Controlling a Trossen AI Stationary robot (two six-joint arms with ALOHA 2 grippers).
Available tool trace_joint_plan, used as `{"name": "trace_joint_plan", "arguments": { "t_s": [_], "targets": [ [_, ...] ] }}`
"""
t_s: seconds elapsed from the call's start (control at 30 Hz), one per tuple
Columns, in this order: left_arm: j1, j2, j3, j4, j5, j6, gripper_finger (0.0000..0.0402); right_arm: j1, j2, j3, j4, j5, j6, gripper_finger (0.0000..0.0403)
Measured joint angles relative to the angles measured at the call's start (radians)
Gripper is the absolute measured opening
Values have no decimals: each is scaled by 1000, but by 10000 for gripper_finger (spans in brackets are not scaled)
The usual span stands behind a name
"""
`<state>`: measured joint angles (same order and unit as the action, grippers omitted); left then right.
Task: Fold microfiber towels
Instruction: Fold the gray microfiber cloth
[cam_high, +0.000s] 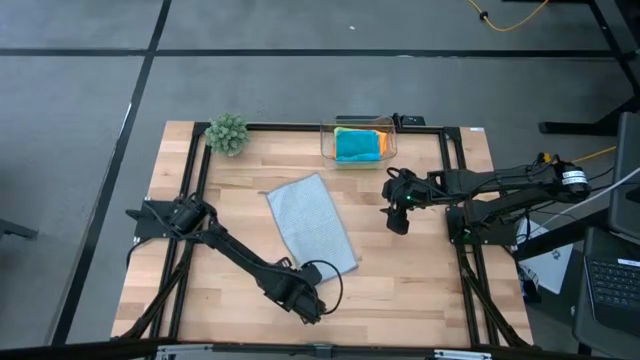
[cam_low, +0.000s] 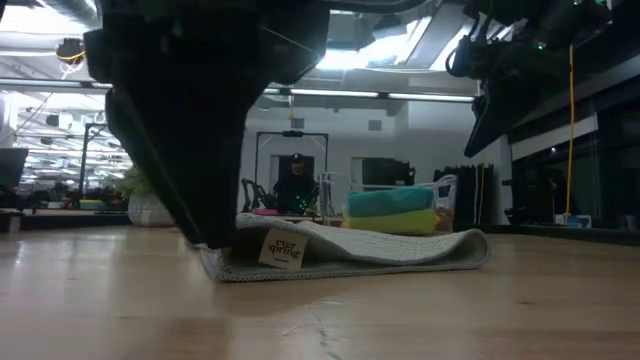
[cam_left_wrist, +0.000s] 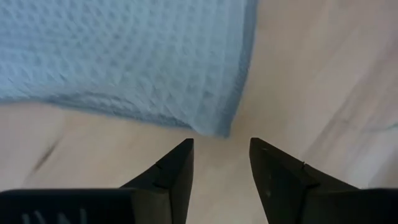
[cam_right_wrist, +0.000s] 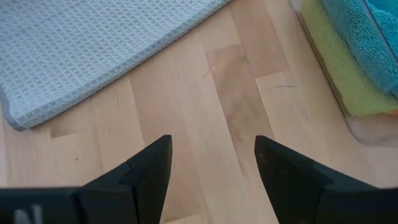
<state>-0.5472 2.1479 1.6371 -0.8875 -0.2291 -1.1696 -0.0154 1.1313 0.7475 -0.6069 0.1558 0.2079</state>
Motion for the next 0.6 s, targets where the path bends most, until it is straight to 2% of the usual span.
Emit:
{"name": "trace_joint_plan", "arguments": {
  "t_s": [0.1,0.6],
  "targets": [
    [0,0,0,2,-48,-5,149,0,0,0,0,0,0,233],
    [19,23,0,-28,-59,-7,145,0,0,0,3,0,-1,233]
  ]
}}
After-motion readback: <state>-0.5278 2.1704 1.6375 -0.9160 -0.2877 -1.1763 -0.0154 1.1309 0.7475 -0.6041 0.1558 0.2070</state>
